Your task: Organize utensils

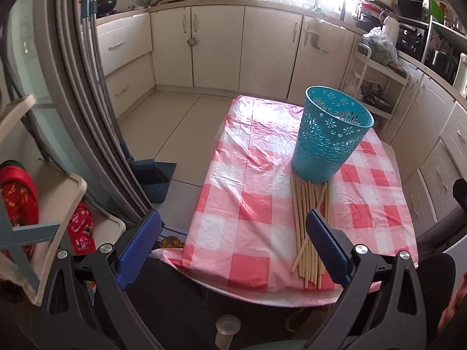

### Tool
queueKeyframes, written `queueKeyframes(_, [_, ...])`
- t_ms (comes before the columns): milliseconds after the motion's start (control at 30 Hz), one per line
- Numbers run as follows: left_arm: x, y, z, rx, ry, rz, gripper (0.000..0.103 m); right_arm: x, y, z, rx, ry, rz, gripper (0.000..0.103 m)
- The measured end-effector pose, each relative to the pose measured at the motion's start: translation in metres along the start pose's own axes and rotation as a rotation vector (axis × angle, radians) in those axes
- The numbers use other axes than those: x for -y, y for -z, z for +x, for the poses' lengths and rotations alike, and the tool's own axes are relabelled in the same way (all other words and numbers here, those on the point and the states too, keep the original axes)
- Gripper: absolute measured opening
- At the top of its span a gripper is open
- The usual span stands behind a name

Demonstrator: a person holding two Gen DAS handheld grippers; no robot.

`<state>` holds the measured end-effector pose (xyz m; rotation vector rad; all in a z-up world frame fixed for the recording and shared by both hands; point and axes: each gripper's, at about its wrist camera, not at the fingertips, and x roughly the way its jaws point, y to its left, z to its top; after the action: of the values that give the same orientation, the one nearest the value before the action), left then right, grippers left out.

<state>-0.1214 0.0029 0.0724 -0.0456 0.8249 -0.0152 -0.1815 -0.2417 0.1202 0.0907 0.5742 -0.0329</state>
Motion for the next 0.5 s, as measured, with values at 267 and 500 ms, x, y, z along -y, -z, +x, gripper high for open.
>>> queueKeyframes(267, [0.008,0.031,-0.091,0.085,0.037,-0.005,0.095,-0.023,0.027,-0.074,0.052,-0.115,-0.015,0.096])
queueKeyframes(500, [0.014,0.043,-0.132,0.137,0.047,0.005,0.095,-0.024,0.045,-0.095,0.010,-0.117,0.031,0.096])
